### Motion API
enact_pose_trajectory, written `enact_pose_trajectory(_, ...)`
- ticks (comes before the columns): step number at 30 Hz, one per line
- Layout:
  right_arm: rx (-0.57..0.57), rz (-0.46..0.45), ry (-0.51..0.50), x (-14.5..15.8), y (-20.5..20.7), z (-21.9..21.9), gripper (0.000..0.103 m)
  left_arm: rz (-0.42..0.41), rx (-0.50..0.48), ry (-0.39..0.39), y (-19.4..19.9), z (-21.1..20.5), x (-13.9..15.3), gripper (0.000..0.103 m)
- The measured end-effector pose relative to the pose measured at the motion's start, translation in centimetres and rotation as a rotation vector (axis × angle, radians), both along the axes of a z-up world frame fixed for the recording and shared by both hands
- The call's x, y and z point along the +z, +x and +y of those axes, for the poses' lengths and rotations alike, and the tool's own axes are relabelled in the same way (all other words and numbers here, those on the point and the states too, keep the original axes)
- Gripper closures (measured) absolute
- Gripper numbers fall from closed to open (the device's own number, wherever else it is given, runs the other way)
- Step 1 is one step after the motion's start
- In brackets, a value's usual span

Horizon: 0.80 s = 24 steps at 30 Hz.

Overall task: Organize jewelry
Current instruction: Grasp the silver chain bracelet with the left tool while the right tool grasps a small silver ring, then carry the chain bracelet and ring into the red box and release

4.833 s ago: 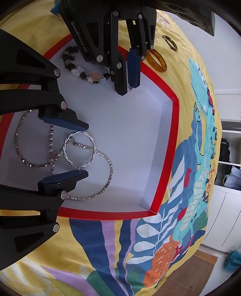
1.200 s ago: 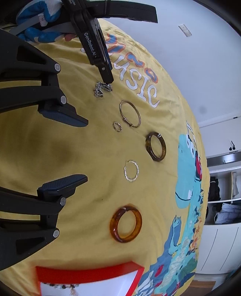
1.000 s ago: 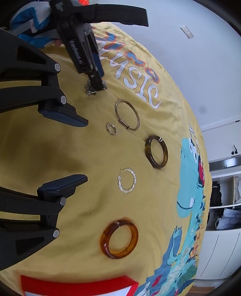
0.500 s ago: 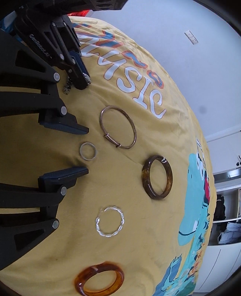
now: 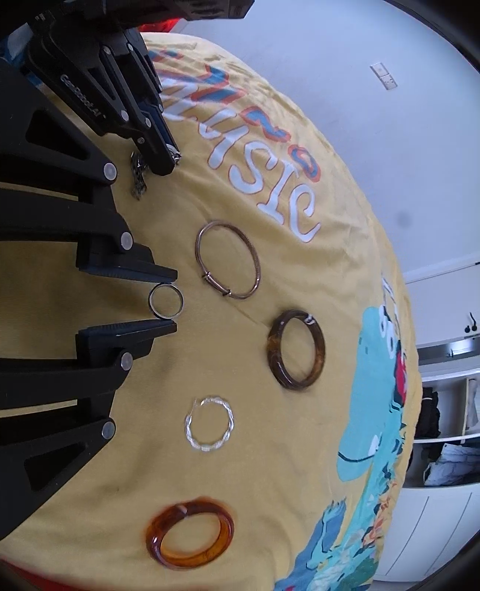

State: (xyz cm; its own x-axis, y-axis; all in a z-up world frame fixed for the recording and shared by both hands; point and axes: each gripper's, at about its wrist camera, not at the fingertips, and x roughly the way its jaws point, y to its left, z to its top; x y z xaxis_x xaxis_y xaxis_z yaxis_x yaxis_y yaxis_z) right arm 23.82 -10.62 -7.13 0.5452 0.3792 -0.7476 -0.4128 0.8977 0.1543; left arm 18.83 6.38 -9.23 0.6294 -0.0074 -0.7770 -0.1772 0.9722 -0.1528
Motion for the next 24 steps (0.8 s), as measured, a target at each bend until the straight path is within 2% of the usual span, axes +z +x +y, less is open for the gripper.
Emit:
enact_pose_trajectory(5, -0.038, -0.040, 0.036, 3.2, -2.2, -2.7, 0.083, -0.030, -0.024, 0.009, -1.2, -1.6, 2.6, 0.093)
enact_pose_trajectory(11, -0.111, -0.088, 0.056, 6.4, -5.0, -8.1, 0.083, -0.066, -0.080, -0.014, -2.2, -5.1, 5.7, 0.094)
enact_pose_trajectory(18, -0.252, -0.119, 0.054, 8.1, -7.4, -17.4, 0.083, -0.097, -0.235, -0.045, -1.8, -12.7, 8.6, 0.094)
enact_pose_trajectory(24, -0.366, -0.119, 0.008, 7.8, -7.5, -24.9, 0.083, -0.088, -0.399, -0.096, -0.3, -20.9, 9.3, 0.094)
